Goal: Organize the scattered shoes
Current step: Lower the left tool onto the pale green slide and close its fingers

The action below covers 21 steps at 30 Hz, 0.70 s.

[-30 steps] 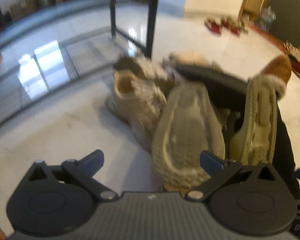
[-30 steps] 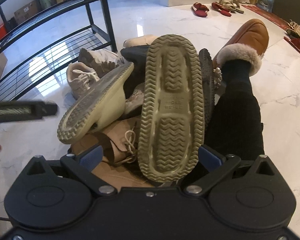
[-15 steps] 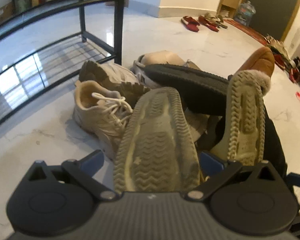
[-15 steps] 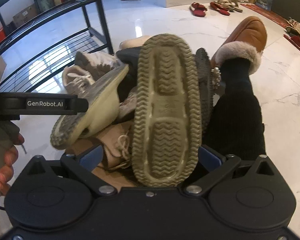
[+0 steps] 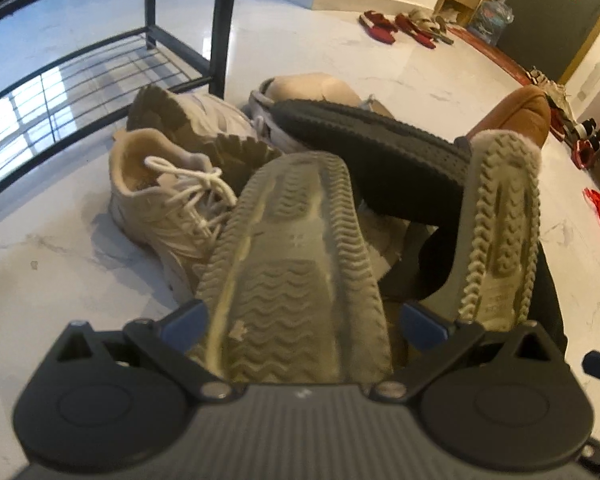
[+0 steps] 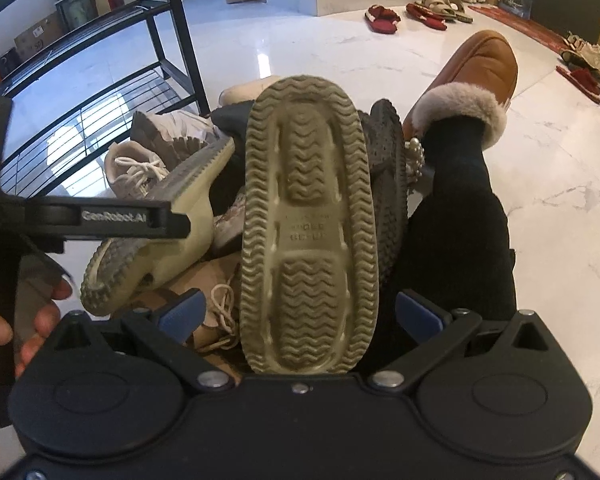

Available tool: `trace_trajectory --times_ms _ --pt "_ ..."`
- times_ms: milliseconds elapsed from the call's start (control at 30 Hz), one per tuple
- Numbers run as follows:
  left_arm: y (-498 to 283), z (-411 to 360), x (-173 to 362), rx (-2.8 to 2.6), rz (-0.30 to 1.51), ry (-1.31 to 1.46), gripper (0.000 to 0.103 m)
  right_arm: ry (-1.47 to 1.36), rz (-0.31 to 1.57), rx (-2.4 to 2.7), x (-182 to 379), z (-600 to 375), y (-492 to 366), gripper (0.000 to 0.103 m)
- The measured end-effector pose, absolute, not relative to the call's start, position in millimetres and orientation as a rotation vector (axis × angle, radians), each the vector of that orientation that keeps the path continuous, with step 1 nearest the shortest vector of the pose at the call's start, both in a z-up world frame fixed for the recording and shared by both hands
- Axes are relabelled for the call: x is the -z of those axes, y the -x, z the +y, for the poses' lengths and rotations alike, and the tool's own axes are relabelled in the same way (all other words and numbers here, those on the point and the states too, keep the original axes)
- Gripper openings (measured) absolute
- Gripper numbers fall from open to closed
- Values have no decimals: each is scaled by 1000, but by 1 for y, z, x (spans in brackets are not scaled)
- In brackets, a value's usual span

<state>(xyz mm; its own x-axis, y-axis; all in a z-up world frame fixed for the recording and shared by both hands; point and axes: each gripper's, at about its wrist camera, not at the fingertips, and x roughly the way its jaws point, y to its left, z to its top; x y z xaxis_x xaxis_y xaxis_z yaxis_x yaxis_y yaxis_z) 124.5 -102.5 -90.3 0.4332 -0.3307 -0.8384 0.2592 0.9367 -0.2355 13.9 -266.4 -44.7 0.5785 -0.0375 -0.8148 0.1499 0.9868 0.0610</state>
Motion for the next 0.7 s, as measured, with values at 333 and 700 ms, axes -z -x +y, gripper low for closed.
trace_trajectory --times_ms 333,700 --pt "-162 -77 106 407 1172 248 102 -144 968 114 48 -270 -21 103" --pt "-179 -67 115 438 1225 285 102 -126 947 122 36 -272 -24 103"
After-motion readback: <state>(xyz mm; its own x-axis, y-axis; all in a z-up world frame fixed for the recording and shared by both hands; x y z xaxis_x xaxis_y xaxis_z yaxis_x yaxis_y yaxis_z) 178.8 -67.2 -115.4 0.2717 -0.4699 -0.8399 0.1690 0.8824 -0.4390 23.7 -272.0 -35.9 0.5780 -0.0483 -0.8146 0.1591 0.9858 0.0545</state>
